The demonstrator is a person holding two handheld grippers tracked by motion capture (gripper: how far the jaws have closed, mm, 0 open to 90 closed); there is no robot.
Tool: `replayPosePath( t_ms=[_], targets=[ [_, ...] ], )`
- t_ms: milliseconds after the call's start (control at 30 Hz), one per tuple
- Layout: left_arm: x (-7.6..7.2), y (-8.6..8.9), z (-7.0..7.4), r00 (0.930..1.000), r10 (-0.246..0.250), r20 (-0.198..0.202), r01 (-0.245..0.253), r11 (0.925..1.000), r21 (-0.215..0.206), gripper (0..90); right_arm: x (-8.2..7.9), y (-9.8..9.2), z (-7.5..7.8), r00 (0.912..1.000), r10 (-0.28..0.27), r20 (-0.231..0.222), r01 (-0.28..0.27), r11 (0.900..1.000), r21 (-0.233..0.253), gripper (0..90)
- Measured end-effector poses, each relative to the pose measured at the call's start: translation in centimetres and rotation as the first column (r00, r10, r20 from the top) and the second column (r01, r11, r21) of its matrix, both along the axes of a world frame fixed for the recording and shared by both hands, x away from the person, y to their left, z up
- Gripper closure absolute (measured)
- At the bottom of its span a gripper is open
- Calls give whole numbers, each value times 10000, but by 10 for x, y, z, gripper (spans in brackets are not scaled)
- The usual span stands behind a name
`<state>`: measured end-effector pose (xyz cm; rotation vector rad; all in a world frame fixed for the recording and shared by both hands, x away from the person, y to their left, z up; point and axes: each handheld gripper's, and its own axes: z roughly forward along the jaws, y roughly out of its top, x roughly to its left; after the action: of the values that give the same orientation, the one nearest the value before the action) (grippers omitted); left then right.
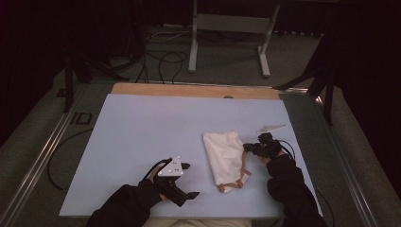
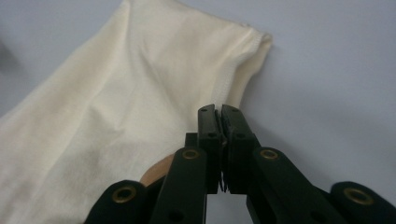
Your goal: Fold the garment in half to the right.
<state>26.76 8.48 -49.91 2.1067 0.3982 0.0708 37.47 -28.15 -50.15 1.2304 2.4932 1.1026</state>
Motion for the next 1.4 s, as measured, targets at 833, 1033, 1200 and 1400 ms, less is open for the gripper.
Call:
replayPosePath(
  t_ms=[833,1033,1200,1400],
  targets=[
    [-1,2,0,9999,70,77,-69,9998,-178,2,0,-6,-5,9996,-240,126,235,9989,399,510],
    [-2,3,0,9998,83,192,-75,9992,-400,3,14,0,9,9991,-143,393,116,9977,667,458],
    [-3,4,1,9995,109,289,-97,9991,-407,3,37,11,14,9986,-280,447,245,9967,780,520],
    [-3,5,2,9994,132,330,-114,9986,-526,3,63,21,5,9982,-564,184,551,9964,650,597]
  ],
)
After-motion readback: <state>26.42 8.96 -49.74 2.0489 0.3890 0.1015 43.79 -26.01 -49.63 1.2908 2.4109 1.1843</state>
